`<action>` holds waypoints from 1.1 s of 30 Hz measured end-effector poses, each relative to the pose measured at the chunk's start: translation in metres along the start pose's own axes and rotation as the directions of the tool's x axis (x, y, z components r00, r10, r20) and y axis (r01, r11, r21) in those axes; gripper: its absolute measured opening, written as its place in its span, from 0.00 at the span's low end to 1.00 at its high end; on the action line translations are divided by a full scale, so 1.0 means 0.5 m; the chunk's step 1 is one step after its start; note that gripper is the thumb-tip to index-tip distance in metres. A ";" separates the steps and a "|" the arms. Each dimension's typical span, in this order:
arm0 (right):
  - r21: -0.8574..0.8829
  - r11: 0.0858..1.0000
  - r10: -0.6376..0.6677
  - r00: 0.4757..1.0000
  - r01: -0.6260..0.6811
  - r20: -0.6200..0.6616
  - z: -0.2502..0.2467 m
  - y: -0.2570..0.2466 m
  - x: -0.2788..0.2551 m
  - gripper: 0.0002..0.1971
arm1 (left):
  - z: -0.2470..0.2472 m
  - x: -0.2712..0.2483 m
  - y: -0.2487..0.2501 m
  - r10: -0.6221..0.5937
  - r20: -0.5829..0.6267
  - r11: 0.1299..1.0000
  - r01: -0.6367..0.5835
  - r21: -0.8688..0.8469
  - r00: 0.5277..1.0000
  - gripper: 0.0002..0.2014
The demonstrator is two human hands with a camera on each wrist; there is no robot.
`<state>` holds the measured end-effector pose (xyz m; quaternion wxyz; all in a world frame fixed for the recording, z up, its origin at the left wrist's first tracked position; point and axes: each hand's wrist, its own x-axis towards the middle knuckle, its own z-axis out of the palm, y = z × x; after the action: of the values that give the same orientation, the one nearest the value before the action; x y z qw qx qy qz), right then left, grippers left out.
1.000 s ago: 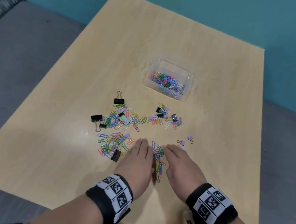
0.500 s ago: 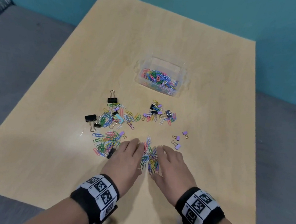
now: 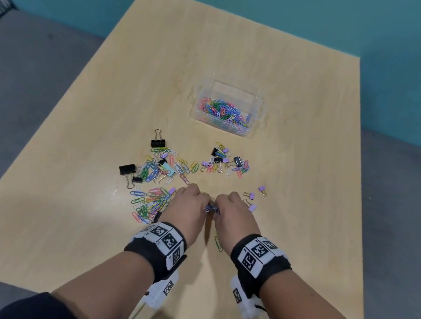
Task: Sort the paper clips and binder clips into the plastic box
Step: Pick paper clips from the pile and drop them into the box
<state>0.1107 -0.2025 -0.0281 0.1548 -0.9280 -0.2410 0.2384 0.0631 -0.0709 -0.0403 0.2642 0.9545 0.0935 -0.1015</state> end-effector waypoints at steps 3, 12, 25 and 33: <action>-0.005 1.000 0.018 0.999 -0.018 0.032 -0.011 0.000 0.006 0.04 | -0.011 0.004 0.003 -0.030 -0.002 0.999 0.030 -0.031 1.000 0.08; 0.306 0.931 0.158 0.976 -0.198 0.150 -0.044 0.030 0.006 0.05 | -0.060 0.007 0.002 -0.252 0.148 0.908 0.287 -0.306 0.956 0.06; 0.857 0.478 0.195 0.975 -0.192 0.109 -0.245 0.025 0.167 0.10 | -0.245 0.198 0.011 -0.303 0.165 0.465 0.297 -0.834 0.939 0.06; 0.659 0.742 0.230 0.971 -0.127 -0.071 -0.342 -0.005 0.348 0.04 | -0.311 0.398 0.040 -0.243 0.001 0.727 0.182 -0.662 0.970 0.06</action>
<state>0.3324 -0.1394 0.0524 0.4603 -0.8503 -0.0411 0.2518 0.2816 0.0186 0.0516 0.5649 0.7869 0.2431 -0.0506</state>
